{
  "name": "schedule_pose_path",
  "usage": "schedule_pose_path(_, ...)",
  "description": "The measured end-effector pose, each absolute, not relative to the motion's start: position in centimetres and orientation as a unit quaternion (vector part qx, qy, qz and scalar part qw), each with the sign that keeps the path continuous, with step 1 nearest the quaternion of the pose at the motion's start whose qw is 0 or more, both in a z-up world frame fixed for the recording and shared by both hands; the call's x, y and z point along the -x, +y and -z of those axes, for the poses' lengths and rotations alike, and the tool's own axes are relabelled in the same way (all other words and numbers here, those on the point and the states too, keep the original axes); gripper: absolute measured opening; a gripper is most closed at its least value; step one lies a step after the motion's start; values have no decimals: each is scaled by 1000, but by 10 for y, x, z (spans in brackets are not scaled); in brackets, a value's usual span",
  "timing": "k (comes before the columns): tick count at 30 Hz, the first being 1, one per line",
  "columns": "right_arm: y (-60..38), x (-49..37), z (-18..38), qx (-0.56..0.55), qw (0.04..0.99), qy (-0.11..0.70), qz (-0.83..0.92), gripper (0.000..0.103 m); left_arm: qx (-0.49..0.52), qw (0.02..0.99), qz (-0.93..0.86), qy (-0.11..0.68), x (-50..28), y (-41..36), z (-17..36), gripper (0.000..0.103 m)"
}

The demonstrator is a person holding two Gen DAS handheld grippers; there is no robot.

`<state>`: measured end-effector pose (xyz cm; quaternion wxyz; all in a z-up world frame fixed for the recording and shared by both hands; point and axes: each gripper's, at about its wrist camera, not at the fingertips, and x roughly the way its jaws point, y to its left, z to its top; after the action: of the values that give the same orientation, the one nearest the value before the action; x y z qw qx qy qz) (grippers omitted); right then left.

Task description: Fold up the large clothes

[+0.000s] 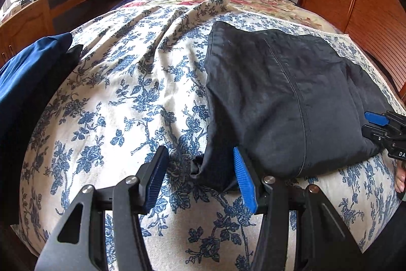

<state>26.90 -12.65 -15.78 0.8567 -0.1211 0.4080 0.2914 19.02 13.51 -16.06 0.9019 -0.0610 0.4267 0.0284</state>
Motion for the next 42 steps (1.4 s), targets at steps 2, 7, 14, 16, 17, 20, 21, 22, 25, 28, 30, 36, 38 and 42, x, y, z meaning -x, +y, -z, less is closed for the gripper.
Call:
schedule_pose_path(2,-128,-275,162,111,851,420,-293,56,64,901,-30,428,-190,135,161,51)
schedule_pose_path(7,-127,-274,163,116,851,421,-293,56,71,899,-30,431,-189,136,162,51)
schedule_pose_path(14,-127,-271,162,127,849,418,-297,56,88,896,-22,434,-189,133,164,34)
schedule_pose_path(16,-127,-271,162,129,849,416,-298,56,90,895,-13,436,-190,130,162,22)
schedule_pose_path(17,-126,-270,161,130,849,416,-298,56,87,896,-14,436,-190,128,159,11)
schedule_pose_path(20,-126,-269,160,133,851,413,-298,56,66,907,-15,416,-189,116,140,5)
schedule_pose_path(21,-127,-269,159,133,851,412,-298,56,64,911,-14,407,-188,111,130,4)
schedule_pose_path(22,-129,-268,158,133,851,411,-298,56,64,914,-11,399,-188,109,121,4)
schedule_pose_path(25,-134,-267,154,131,855,408,-294,56,58,929,3,365,-189,92,86,4)
schedule_pose_path(28,-148,-267,149,129,863,401,-279,56,47,936,29,347,-196,66,57,3)
schedule_pose_path(30,-158,-268,146,122,866,401,-273,56,29,939,45,339,-201,44,44,3)
schedule_pose_path(36,-200,-266,137,112,879,395,-242,47,2,944,88,317,-217,-21,17,2)
schedule_pose_path(38,-215,-264,133,105,883,392,-235,44,-5,945,103,311,-222,-44,7,2)
schedule_pose_path(42,-250,-257,129,93,890,389,-218,37,-18,944,134,300,-229,-90,-7,2)
